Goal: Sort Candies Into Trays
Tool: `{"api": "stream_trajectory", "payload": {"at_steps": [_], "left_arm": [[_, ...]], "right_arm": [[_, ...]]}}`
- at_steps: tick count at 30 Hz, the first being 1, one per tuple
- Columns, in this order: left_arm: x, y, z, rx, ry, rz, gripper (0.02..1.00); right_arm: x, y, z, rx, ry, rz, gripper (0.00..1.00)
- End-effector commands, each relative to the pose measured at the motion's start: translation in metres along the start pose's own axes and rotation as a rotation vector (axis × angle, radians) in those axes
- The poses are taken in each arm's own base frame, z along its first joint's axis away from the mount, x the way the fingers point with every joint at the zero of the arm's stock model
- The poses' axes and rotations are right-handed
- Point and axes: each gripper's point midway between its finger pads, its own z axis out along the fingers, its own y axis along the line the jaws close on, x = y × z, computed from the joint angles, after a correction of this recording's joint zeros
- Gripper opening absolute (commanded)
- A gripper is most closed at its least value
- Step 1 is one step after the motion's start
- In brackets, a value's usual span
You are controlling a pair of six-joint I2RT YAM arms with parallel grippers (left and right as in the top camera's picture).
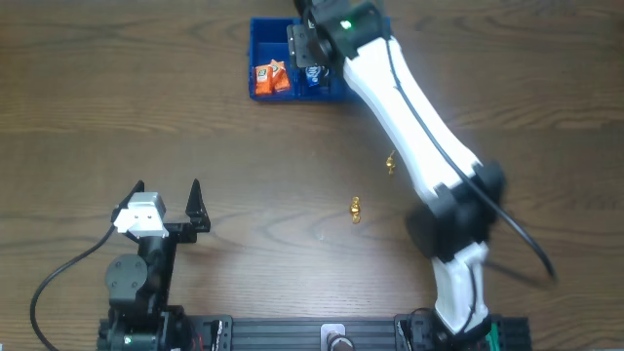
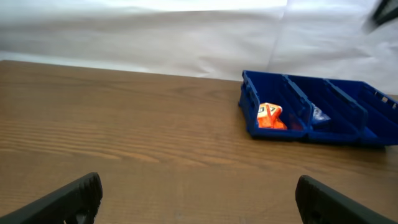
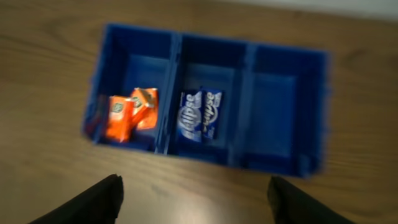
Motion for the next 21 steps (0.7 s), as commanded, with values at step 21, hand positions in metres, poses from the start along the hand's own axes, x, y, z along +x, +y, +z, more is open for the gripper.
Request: {"api": "stream_trajectory", "payload": {"at_steps": [21], "left_arm": [[0.017,0.001,0.002,0.000,0.045,0.013,0.998]], "right_arm": [[0.334,-0.044,0.027,0.071,0.532,0.118,0.766]]}}
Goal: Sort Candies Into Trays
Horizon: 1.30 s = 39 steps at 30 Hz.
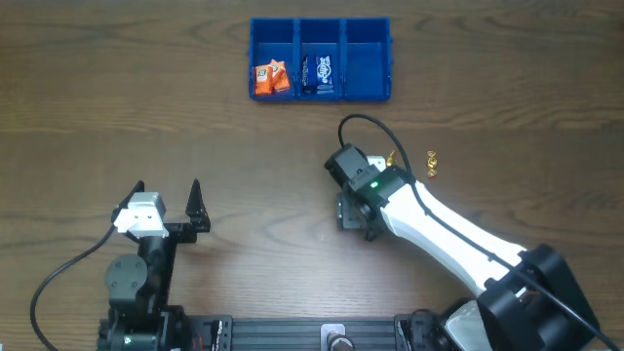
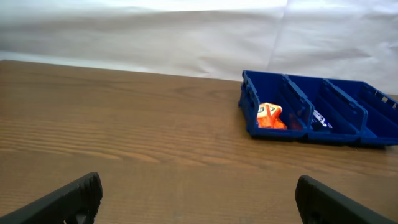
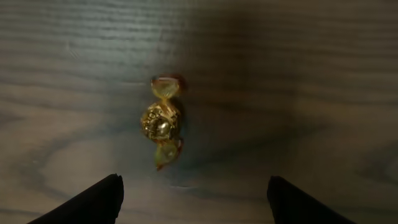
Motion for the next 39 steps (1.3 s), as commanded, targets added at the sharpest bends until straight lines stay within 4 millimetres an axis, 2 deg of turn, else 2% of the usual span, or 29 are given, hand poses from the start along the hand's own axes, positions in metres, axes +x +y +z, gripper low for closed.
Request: {"api": "stream_trajectory", "payload": {"at_steps": [1,10,16,23,27,30,33,35,37,39], "left_arm": [[0.017,0.001,0.002,0.000,0.044,0.013,0.998],[0.017,0.001,0.002,0.000,0.044,0.013,0.998],[0.017,0.001,0.002,0.000,0.044,0.013,0.998],[0.017,0.001,0.002,0.000,0.044,0.013,0.998],[0.017,0.001,0.002,0.000,0.044,0.013,0.998],[0.017,0.001,0.002,0.000,0.044,0.013,0.998],[0.017,0.001,0.002,0.000,0.044,0.013,0.996],[0.017,0.001,0.002,0.000,0.044,0.013,0.998],[0.017,0.001,0.002,0.000,0.044,0.013,0.998],[0.017,0.001,0.002,0.000,0.044,0.013,0.998]], "right_arm": [[0.000,0.007,0.017,-0.006,0.023,0.023,0.763],[-0.010,0.016,0.032,-0.024,0.003,0.022,0.676],[-0.008,0.016,0.046,-0.003,0.025,0.020,0.625],[-0.012,0.019,0.046,-0.014,0.010,0.022,0.426],[-0.012,0.019,0.046,-0.015,0.008,0.023,0.248],[-0.014,0.021,0.045,-0.023,0.000,0.026,0.200],[-0.025,0.027,0.025,-0.065,-0.066,0.029,0.178],[-0.043,0.028,-0.006,-0.087,-0.156,0.030,0.169],[-0.076,0.018,-0.055,-0.061,-0.287,0.041,0.165],[-0.109,0.006,-0.098,-0.046,-0.345,0.053,0.150]]}}
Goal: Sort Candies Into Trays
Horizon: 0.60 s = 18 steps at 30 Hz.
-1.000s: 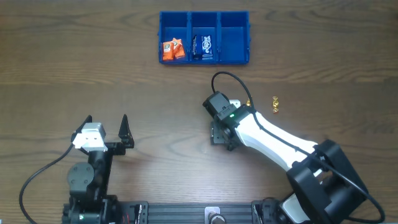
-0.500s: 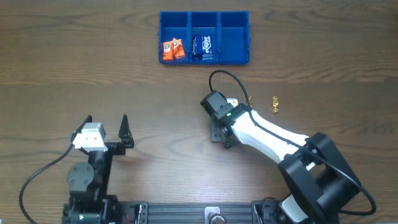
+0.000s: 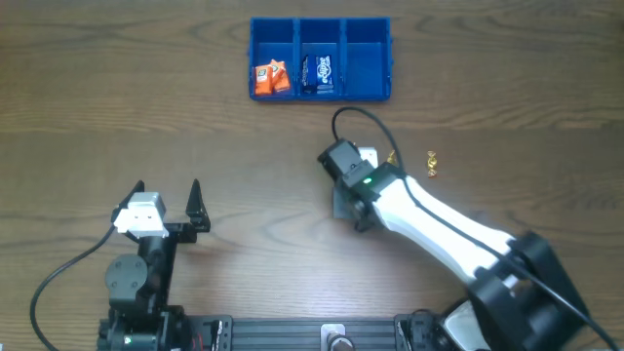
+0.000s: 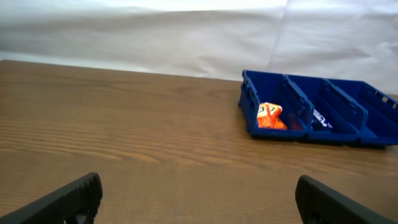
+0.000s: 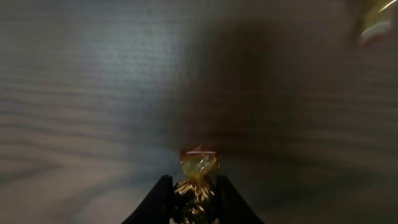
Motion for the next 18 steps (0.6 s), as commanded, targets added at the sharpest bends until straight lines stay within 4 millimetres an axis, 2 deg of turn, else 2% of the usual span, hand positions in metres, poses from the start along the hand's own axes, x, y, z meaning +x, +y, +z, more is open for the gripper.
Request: {"api": "stream_trajectory", "payload": {"at_steps": [1,4,6,7,10,12,14,18], "left_arm": [[0.017,0.001,0.002,0.000,0.045,0.013,0.996],[0.017,0.001,0.002,0.000,0.045,0.013,0.998],[0.017,0.001,0.002,0.000,0.045,0.013,0.998],[0.017,0.001,0.002,0.000,0.045,0.013,0.998],[0.017,0.001,0.002,0.000,0.045,0.013,0.998],[0.017,0.001,0.002,0.000,0.045,0.013,0.998],[0.017,0.001,0.002,0.000,0.045,0.013,0.998],[0.017,0.001,0.002,0.000,0.045,0.013,0.998]], "right_arm": [[-0.114,-0.013,-0.110,0.006,-0.287,0.034,0.141],[-0.182,-0.022,-0.148,0.019,-0.372,0.025,0.141],[-0.225,-0.020,-0.161,0.025,-0.419,0.003,0.143],[-0.247,-0.018,-0.161,0.030,-0.437,-0.006,0.145],[-0.282,-0.020,-0.148,0.040,-0.453,0.010,0.145],[-0.303,-0.027,-0.124,0.048,-0.438,0.036,0.145],[-0.311,-0.030,-0.103,0.032,-0.419,0.046,0.145],[-0.314,-0.030,-0.068,0.018,-0.373,0.048,0.145]]}}
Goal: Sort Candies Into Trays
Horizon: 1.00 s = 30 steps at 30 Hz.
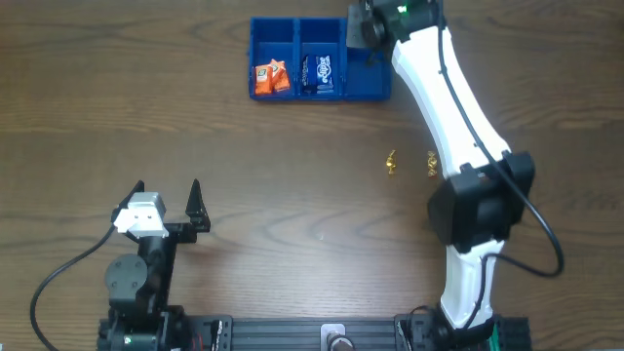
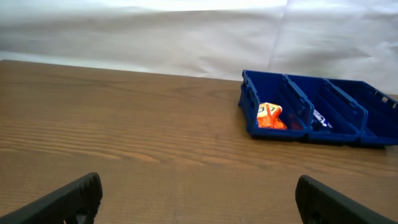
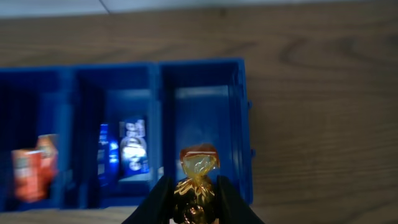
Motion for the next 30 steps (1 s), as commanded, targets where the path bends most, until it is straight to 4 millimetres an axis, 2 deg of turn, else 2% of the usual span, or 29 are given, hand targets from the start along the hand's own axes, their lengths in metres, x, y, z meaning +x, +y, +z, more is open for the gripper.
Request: {"api": "stream_trajectory", "payload": {"at_steps": [1,6,7,11,13,16,19,21,23,26,30], "left_arm": [[0.017,0.001,0.002,0.000,0.044,0.014,0.998],[0.017,0.001,0.002,0.000,0.044,0.014,0.998],[0.017,0.001,0.002,0.000,0.044,0.014,0.998],[0.017,0.001,0.002,0.000,0.044,0.014,0.998],[0.017,0.001,0.002,0.000,0.044,0.014,0.998],[0.017,0.001,0.002,0.000,0.044,0.014,0.998],[0.017,0.001,0.002,0.000,0.044,0.014,0.998],[0.017,0.001,0.002,0.000,0.044,0.014,0.998],[0.017,0.001,0.002,0.000,0.044,0.014,0.998],[0.017,0.001,0.002,0.000,0.044,0.014,0.998],[0.017,0.001,0.002,0.000,0.044,0.014,0.998]], "right_arm": [[0.001,-0.001,0.025,-0.016,0.022,-0.016,0.152],[0.007,0.002,0.038,-0.022,0.041,-0.038,0.222],[0.008,0.001,0.039,-0.021,0.044,-0.038,0.275],[0.011,0.002,0.038,-0.026,0.059,-0.044,0.645],[0.013,0.002,0.037,-0.029,0.070,-0.045,0.676],[0.018,-0.002,0.019,-0.025,0.093,-0.048,0.693],[0.027,-0.016,-0.026,-0.018,0.101,-0.071,0.724],[0.036,-0.024,-0.046,-0.015,0.096,-0.072,0.739],[0.058,-0.037,-0.063,-0.012,0.098,-0.064,0.750],[0.096,-0.050,-0.068,-0.010,0.115,-0.055,0.752],[0.170,-0.067,-0.045,0.028,0.233,-0.006,0.750]]}}
